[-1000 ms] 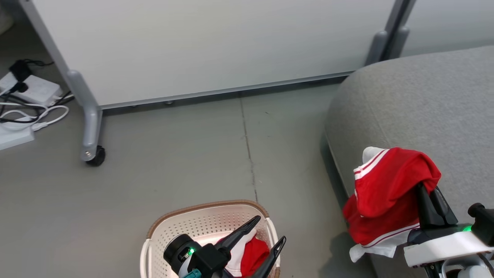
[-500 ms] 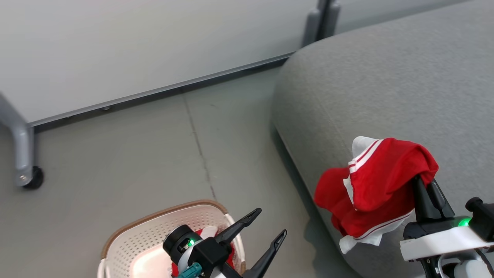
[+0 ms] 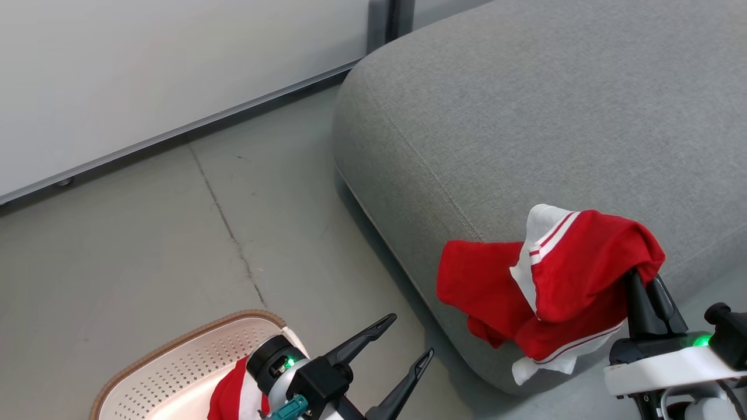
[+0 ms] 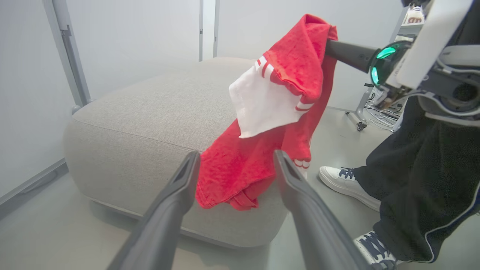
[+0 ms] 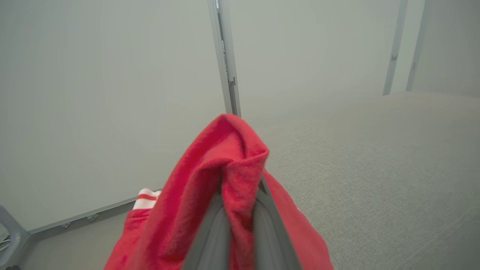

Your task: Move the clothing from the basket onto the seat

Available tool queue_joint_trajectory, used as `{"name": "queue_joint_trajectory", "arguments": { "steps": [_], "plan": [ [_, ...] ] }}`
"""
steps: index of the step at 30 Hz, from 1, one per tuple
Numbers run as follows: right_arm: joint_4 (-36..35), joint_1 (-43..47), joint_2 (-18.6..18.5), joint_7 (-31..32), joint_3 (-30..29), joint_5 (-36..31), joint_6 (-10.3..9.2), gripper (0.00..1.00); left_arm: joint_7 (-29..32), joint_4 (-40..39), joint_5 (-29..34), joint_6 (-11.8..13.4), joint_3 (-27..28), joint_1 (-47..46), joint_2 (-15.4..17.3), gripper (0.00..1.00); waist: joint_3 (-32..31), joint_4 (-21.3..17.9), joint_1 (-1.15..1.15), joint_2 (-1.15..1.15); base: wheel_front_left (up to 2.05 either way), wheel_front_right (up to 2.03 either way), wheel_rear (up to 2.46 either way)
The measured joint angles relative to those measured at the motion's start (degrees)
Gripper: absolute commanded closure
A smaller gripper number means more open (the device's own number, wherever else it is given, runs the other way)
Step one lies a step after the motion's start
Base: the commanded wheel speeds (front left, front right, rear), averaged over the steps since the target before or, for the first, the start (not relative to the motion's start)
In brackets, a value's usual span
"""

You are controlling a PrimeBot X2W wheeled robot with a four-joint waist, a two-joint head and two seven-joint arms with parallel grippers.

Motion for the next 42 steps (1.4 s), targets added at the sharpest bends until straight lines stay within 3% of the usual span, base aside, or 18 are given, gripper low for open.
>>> {"name": "queue_joint_trajectory", "arguments": {
  "steps": [6,14,19,26,33,37,42],
  "plan": [
    [0.0,0.3,0.7,0.0,-0.6,-0.5,0.00,1.00,0.0,0.2,0.4,0.0,0.0,0.0,0.1,0.00,0.2,-0.6,0.00,0.00,0.00,0.00,0.00],
    [-2.9,-3.3,-0.4,0.0,-4.1,-0.2,0.00,1.00,0.0,0.6,1.2,0.0,-0.9,-1.9,0.9,0.00,2.6,1.8,0.00,0.00,0.00,0.00,0.00],
    [-4.5,-9.8,-5.1,0.0,-8.5,-0.9,0.00,1.00,0.0,0.1,1.3,0.0,-3.5,-4.4,2.0,0.00,6.0,3.5,0.00,0.00,0.00,0.00,0.00],
    [-4.3,-23.0,-11.4,0.0,-12.4,0.6,0.00,1.00,0.0,-0.6,1.5,0.0,-6.0,-7.9,6.7,0.00,12.3,4.9,0.00,0.00,0.00,0.00,0.00],
    [3.9,-35.9,-17.0,0.0,-14.8,6.6,0.00,1.00,0.0,-2.4,1.7,0.0,-6.6,-10.6,10.5,0.00,19.1,6.1,0.00,0.00,0.00,0.00,0.00],
    [13.1,-41.4,-20.8,-0.1,-13.9,11.7,0.00,1.00,0.0,-3.6,1.8,0.0,-7.6,-12.0,11.7,0.00,22.7,7.0,0.00,0.00,0.00,0.00,0.00],
    [25.4,-46.7,-24.8,-0.1,-13.9,12.6,0.00,1.00,0.0,-5.3,1.7,0.0,-9.2,-14.2,12.2,0.00,26.5,8.8,0.00,0.00,0.00,0.00,0.00]
  ]
}}
